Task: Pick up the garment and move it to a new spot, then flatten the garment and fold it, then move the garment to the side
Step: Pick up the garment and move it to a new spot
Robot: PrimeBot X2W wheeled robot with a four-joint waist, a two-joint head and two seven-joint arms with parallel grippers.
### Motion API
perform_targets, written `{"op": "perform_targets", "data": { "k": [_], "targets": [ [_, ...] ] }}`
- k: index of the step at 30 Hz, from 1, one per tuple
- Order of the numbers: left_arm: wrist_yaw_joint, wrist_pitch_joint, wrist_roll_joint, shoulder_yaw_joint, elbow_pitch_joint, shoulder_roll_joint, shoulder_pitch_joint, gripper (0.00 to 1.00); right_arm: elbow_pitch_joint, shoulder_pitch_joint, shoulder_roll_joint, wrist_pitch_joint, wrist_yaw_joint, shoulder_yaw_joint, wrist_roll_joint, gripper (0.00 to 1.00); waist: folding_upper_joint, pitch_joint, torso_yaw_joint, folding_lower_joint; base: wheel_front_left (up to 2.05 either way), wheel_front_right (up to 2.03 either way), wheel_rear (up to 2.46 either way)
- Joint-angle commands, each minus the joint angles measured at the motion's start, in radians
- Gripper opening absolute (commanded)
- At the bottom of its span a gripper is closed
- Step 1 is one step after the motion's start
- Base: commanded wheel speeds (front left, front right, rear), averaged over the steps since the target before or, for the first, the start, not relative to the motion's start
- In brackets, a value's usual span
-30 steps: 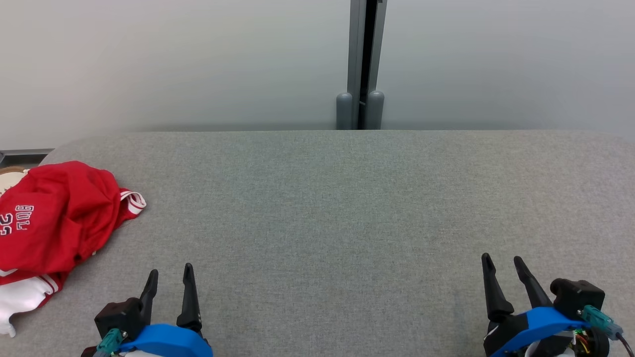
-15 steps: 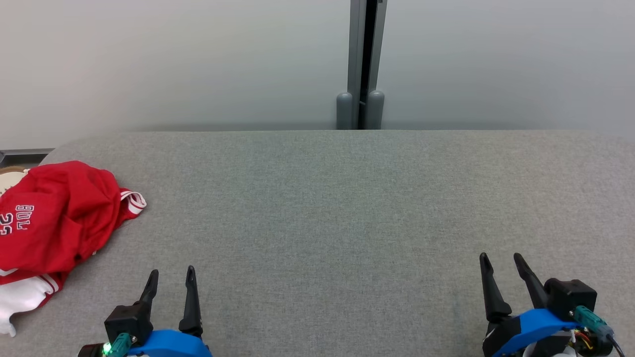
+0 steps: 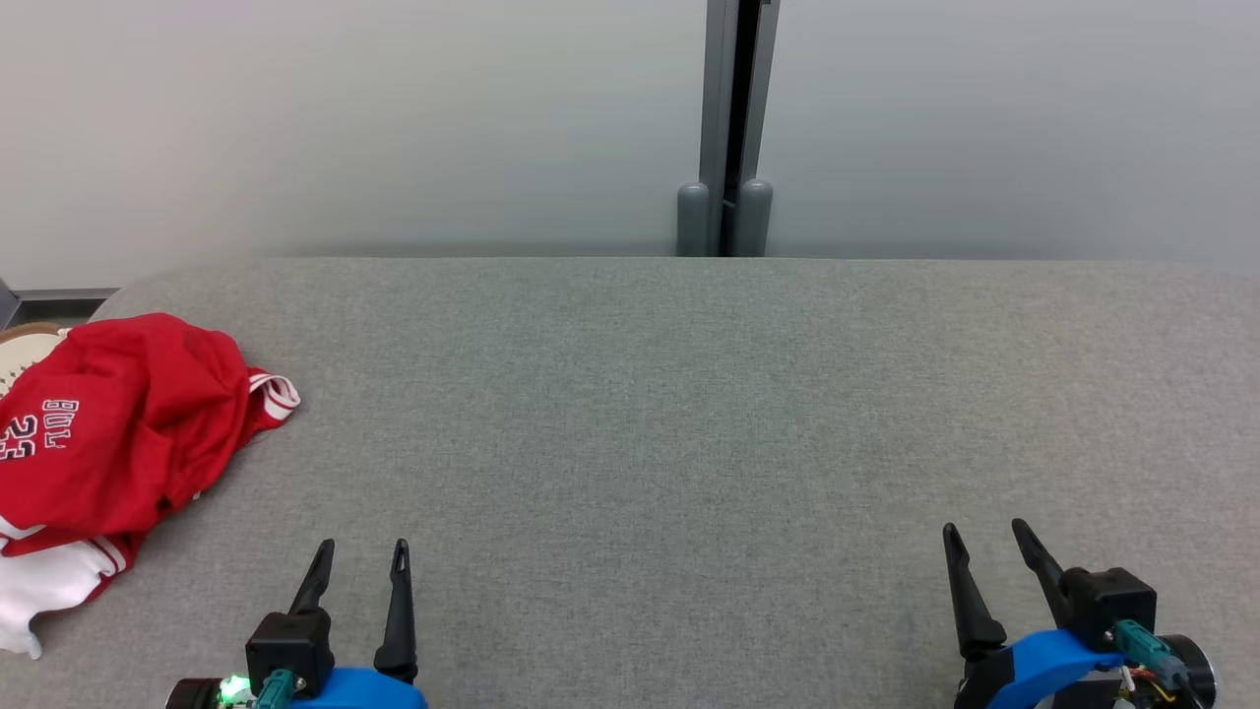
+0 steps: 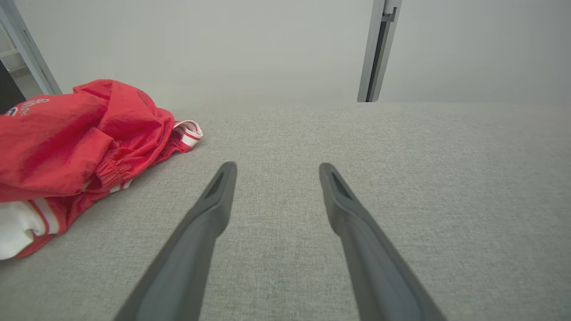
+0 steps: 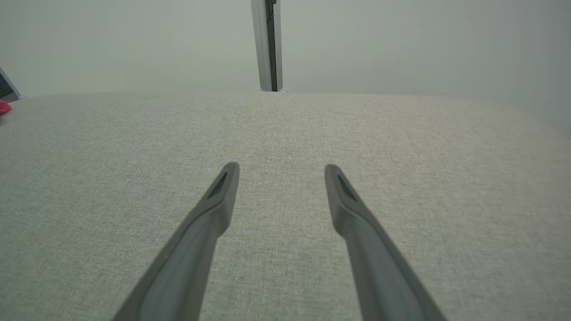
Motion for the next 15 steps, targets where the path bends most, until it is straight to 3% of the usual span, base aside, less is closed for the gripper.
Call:
{"op": "perform_targets", "data": {
  "k": [1, 8, 15],
  "targets": [
    [0.000, -0.009, 0.019, 0.001, 0.003, 0.002, 0.001, 1.00, 0.006, -0.006, -0.006, -0.009, 0.000, 0.001, -0.017, 1.00, 0.0000, 0.002, 0.004, 0.0000, 0.00, 0.00, 0.00],
    [0.006, -0.018, 0.044, 0.013, 0.024, -0.002, -0.004, 1.00, 0.015, -0.003, -0.006, -0.017, 0.000, 0.009, -0.054, 1.00, 0.0000, 0.019, 0.068, 0.0000, 0.00, 0.00, 0.00],
    [0.005, -0.018, 0.028, 0.041, 0.031, -0.007, -0.022, 1.00, 0.013, -0.023, -0.005, -0.017, 0.000, 0.022, -0.039, 1.00, 0.0000, 0.048, 0.211, 0.0000, 0.00, 0.00, 0.00]
  ]
}}
